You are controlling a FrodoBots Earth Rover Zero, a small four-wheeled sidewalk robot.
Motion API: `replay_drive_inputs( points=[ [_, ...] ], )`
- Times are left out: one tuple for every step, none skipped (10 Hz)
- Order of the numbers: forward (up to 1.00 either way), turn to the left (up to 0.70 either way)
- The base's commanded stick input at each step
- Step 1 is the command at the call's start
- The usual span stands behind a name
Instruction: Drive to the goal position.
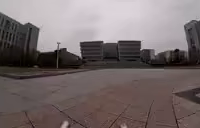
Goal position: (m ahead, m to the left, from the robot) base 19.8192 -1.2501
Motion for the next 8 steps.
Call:
replay_drive_inputs(
  points=[
    [0.7, 0.0],
    [0.7, 0.0],
    [0.7, 0.0],
    [0.7, 0.0],
    [0.7, 0.0],
    [0.7, 0.0],
    [0.7, 0.0],
    [0.7, 0.0]
  ],
)
